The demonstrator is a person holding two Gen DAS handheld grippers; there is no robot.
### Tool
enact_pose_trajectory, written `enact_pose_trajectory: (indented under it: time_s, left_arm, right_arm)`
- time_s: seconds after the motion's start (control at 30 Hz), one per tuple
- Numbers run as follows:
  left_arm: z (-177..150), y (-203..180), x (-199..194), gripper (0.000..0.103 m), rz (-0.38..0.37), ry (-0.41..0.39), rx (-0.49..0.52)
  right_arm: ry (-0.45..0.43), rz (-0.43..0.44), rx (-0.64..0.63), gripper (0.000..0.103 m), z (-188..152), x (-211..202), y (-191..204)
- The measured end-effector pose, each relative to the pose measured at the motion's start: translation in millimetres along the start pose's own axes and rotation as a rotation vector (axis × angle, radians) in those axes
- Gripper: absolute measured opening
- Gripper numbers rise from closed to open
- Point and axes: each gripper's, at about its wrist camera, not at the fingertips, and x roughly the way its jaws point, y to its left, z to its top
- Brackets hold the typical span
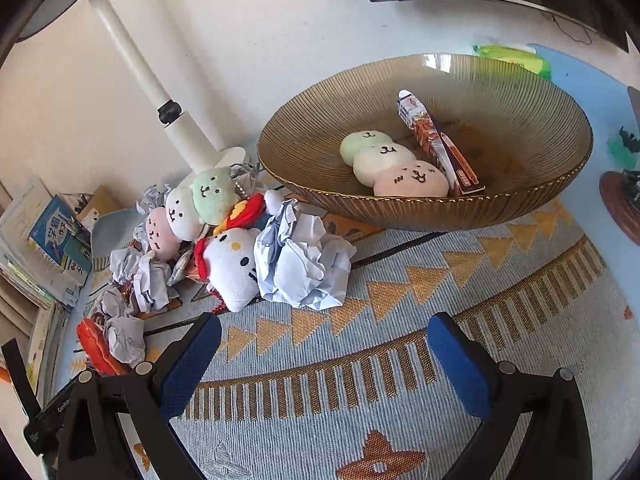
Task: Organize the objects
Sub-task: 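Grasp the long printed box with the left tool while the right tool grasps the crumpled paper ball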
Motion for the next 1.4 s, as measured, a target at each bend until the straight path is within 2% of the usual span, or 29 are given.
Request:
enact_pose_trajectory:
  time_s: [0.13, 0.2, 0.33, 0.37, 0.4, 0.47, 0.53, 0.57, 0.6, 0.67, 0.8, 0.93, 1.07, 1.1, 1.23, 1.27, 1.3, 1.33, 1.4]
  left_arm:
    - [0, -3, 1, 0.079, 0.002, 0.007, 0.013]
    - [0, -5, 1, 0.080, 0.005, 0.010, 0.020]
    - [0, -6, 1, 0.080, 0.004, 0.010, 0.018]
    - [0, -7, 1, 0.080, 0.006, 0.010, 0.019]
    - [0, -7, 1, 0.080, 0.007, 0.010, 0.021]
    - [0, -7, 1, 0.080, 0.008, 0.011, 0.022]
    - [0, -7, 1, 0.080, 0.007, 0.010, 0.021]
    - [0, -6, 1, 0.080, 0.008, 0.010, 0.021]
    - [0, -6, 1, 0.080, 0.007, 0.010, 0.021]
    - [-1, -5, 1, 0.080, 0.003, 0.008, 0.017]
    - [-1, -1, 0, 0.079, -0.014, 0.001, -0.002]
    - [-2, 1, -2, 0.077, -0.021, -0.004, -0.010]
    - [-1, 2, -3, 0.076, -0.024, -0.007, -0.017]
    - [-1, 2, -3, 0.074, -0.025, -0.009, -0.021]
    - [-3, 7, -6, 0.053, -0.037, -0.023, -0.047]
    - [-3, 8, -6, 0.045, -0.043, -0.027, -0.051]
    - [-3, 9, -6, 0.032, -0.055, -0.027, -0.055]
    - [-3, 10, -6, 0.023, -0.057, -0.028, -0.059]
    - [-4, 12, -6, 0.015, -0.064, -0.029, -0.071]
  right_arm:
    - [-0.003, 0.021, 0.041, 0.103, 4, 1, -6]
    - [0.035, 0.028, 0.054, 0.102, 12, 11, -4]
    - [0.051, 0.028, 0.020, 0.102, 27, 28, 11]
    - [0.055, 0.044, 0.011, 0.098, 27, 33, 14]
    - [0.059, 0.043, 0.003, 0.090, 26, 37, 17]
    - [0.058, 0.017, -0.024, 0.082, 24, 39, 22]
    - [0.039, 0.039, -0.022, 0.075, 21, 35, 20]
    - [0.032, 0.052, -0.021, 0.063, 21, 34, 20]
    - [0.029, 0.060, -0.025, 0.057, 19, 33, 20]
    - [0.022, 0.071, -0.047, 0.052, 18, 30, 24]
    - [0.004, 0.143, -0.165, 0.050, 4, 12, 43]
    - [0.036, 0.202, -0.296, 0.050, -29, -8, 59]
    - [0.043, 0.205, -0.383, 0.051, -43, -10, 69]
    - [0.053, 0.204, -0.380, 0.051, -42, -7, 69]
    - [0.098, 0.188, -0.342, 0.054, -38, 5, 64]
    - [0.096, 0.189, -0.330, 0.061, -38, 5, 62]
    - [0.095, 0.189, -0.315, 0.074, -38, 5, 60]
    - [0.094, 0.194, -0.301, 0.077, -36, 4, 57]
    - [0.078, 0.206, -0.284, 0.082, -34, 1, 54]
